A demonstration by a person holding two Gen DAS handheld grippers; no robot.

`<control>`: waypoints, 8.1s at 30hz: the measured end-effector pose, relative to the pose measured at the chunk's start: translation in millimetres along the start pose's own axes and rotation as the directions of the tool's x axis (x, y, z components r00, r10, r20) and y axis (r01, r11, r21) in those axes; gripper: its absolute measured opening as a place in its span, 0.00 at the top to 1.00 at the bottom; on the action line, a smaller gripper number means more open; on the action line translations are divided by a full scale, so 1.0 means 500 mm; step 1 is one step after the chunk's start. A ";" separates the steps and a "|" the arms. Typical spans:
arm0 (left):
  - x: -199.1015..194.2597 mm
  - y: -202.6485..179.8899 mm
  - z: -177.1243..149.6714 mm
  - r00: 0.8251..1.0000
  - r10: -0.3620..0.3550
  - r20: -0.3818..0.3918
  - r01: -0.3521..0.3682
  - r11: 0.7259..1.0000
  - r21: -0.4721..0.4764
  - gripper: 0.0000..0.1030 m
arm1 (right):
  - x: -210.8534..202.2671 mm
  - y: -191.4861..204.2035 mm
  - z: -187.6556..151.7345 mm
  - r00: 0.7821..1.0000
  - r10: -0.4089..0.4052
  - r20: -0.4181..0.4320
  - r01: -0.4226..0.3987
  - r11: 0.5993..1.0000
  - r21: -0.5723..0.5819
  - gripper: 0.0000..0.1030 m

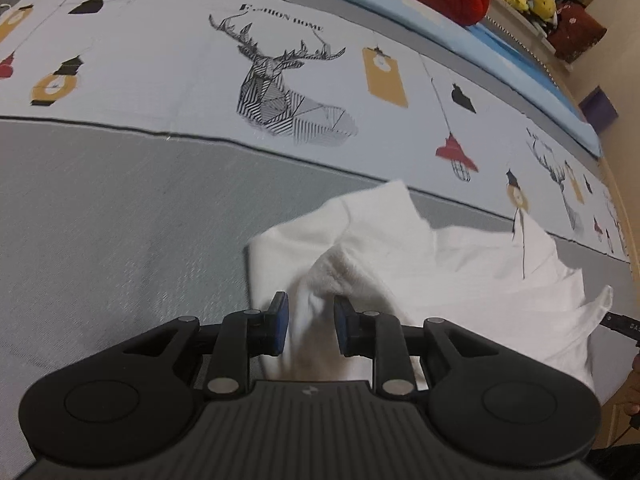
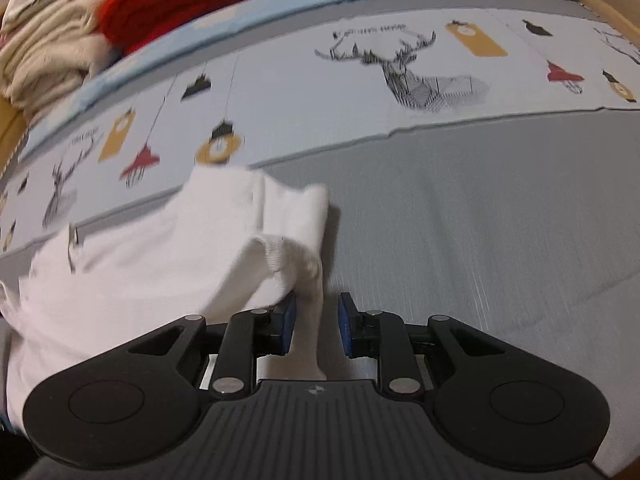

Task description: Fold small clothes

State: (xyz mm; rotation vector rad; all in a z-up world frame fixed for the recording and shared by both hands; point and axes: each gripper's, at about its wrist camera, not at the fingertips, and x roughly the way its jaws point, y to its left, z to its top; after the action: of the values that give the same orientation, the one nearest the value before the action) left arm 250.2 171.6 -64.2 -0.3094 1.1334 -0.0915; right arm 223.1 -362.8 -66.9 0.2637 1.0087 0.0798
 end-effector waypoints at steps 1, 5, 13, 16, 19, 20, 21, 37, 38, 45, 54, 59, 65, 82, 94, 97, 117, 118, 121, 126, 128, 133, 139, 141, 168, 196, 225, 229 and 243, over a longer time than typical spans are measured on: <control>0.004 -0.003 0.004 1.000 0.000 0.001 0.000 1.000 -0.001 0.74 | 0.004 0.001 0.006 1.000 0.001 0.006 -0.001 1.000 0.001 0.77; 0.020 -0.002 0.018 1.000 0.000 -0.004 0.000 1.000 -0.010 0.74 | 0.025 0.008 0.027 1.000 0.000 0.019 0.000 1.000 0.013 0.77; 0.018 -0.002 0.036 0.999 -0.014 0.031 0.014 1.000 0.010 0.95 | 0.054 0.044 0.051 1.000 -0.001 0.028 0.002 1.000 -0.027 0.90; -0.031 0.019 0.051 0.983 0.010 0.186 0.002 0.998 -0.067 0.96 | 0.033 0.043 0.067 0.994 0.001 0.111 -0.004 1.000 0.022 0.96; -0.044 0.019 0.061 0.966 0.044 0.254 -0.026 0.997 -0.074 0.96 | 0.000 0.040 0.084 0.968 -0.014 0.251 -0.009 0.996 0.089 0.97; -0.031 0.015 0.063 0.974 0.054 0.220 -0.041 0.997 -0.060 0.96 | 0.003 0.040 0.088 0.966 -0.021 0.258 -0.004 0.995 0.097 0.97; -0.014 0.011 0.064 0.981 0.080 0.178 -0.072 0.996 -0.052 0.96 | 0.016 0.041 0.090 0.971 -0.037 0.235 0.013 0.994 0.105 0.97; 0.011 0.031 0.085 0.994 0.020 0.105 -0.006 0.991 -0.135 0.74 | 0.093 0.050 0.098 0.985 -0.151 0.081 0.133 0.973 0.189 0.89; 0.010 0.036 0.077 0.997 -0.002 0.083 0.014 0.990 -0.137 0.74 | 0.088 0.048 0.094 0.987 -0.142 0.080 0.127 0.976 0.177 0.86; 0.014 0.032 -0.020 0.988 -0.073 -0.133 0.067 0.997 -0.049 0.74 | 0.065 0.025 0.035 0.997 -0.020 -0.078 0.030 0.992 0.121 0.71; -0.046 0.000 -0.129 0.983 -0.054 -0.174 0.077 0.989 0.129 0.75 | -0.014 0.020 -0.074 0.987 0.019 -0.158 -0.014 0.999 0.036 0.71; -0.064 -0.004 -0.172 0.986 0.004 -0.168 0.032 0.977 0.209 0.88 | -0.039 0.017 -0.125 0.978 -0.010 -0.208 0.007 1.000 -0.015 0.71; -0.150 0.039 -0.174 0.990 -0.139 -0.001 0.139 0.987 0.078 0.97 | -0.098 -0.003 -0.131 0.996 0.026 -0.084 -0.021 0.998 0.059 0.97; -0.082 0.093 -0.120 0.990 -0.130 -0.053 0.125 0.989 -0.084 0.58 | -0.081 -0.006 -0.105 0.998 -0.058 -0.036 0.062 0.991 0.118 0.53; 0.050 0.057 -0.035 0.987 -0.070 -0.147 0.050 0.989 -0.140 0.49 | 0.038 0.021 -0.060 0.991 -0.043 -0.129 0.064 0.985 0.162 0.48; 0.065 0.051 -0.028 0.988 -0.072 -0.139 0.056 0.992 -0.114 0.51 | 0.051 0.025 -0.056 0.988 -0.051 -0.144 0.074 0.983 0.166 0.49; 0.034 0.068 -0.042 0.990 -0.075 -0.119 0.068 0.996 -0.059 0.35 | 0.054 0.067 -0.038 0.997 -0.029 -0.074 0.041 0.986 0.161 0.49; 0.042 0.066 -0.047 0.988 -0.062 -0.142 0.056 0.998 -0.043 0.36 | 0.056 0.068 -0.041 0.996 -0.029 -0.085 0.042 0.988 0.146 0.49; 0.052 0.067 -0.052 0.988 -0.055 -0.144 0.051 0.998 -0.033 0.37 | 0.062 0.068 -0.053 0.992 -0.021 -0.121 0.035 0.992 0.121 0.49; 0.056 0.061 -0.054 0.991 -0.051 -0.125 0.048 0.999 -0.025 0.63 | 0.044 0.071 -0.059 0.994 -0.001 -0.108 0.013 0.994 0.112 0.58; 0.054 0.056 -0.055 0.991 -0.054 -0.120 0.054 0.999 -0.003 0.73 | 0.028 0.073 -0.055 0.997 -0.014 -0.079 0.023 0.994 0.109 0.58; 0.028 0.055 -0.059 0.993 -0.089 -0.081 0.090 0.996 0.005 0.86 | -0.072 0.096 -0.023 0.996 -0.027 0.080 0.028 1.000 -0.005 0.58; -0.023 0.063 -0.070 0.999 0.041 -0.032 -0.039 0.999 0.035 0.87 | -0.157 0.091 -0.037 0.959 -0.022 0.284 0.030 0.999 -0.022 0.58; -0.031 0.062 -0.078 0.982 0.184 -0.034 -0.181 0.979 0.093 0.87 | -0.134 0.079 -0.053 0.968 -0.051 0.245 0.048 0.999 0.018 0.58; 0.036 -0.445 -0.051 0.870 -0.490 -0.066 0.492 0.870 0.024 0.80 | -0.109 0.075 -0.051 0.978 -0.050 0.201 0.041 0.998 0.045 0.59; 0.010 -0.280 -0.078 0.969 -0.203 -0.144 0.230 0.952 0.203 0.58 | 0.065 0.265 0.018 0.990 0.014 0.144 -0.018 0.999 0.030 0.98; 0.085 -0.280 -0.162 0.961 0.019 -0.276 0.099 0.907 0.409 0.56 | -0.093 0.104 -0.097 0.897 0.423 -0.126 -0.425 0.905 0.014 0.94; 0.067 -0.289 -0.167 0.961 0.002 -0.275 0.130 0.877 0.462 0.56 | -0.038 0.114 -0.139 0.937 0.178 -0.300 -0.223 0.967 -0.121 0.89; 0.122 -0.271 -0.150 0.971 0.000 -0.238 0.086 0.933 0.351 0.56 | -0.052 0.077 -0.042 0.985 0.167 0.043 -0.172 0.964 0.203 0.55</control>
State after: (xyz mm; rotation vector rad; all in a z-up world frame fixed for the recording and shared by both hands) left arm 219.9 13.9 -107.6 0.0053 1.3175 -0.3791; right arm 193.7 -326.5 -46.1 0.5405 0.9679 0.1272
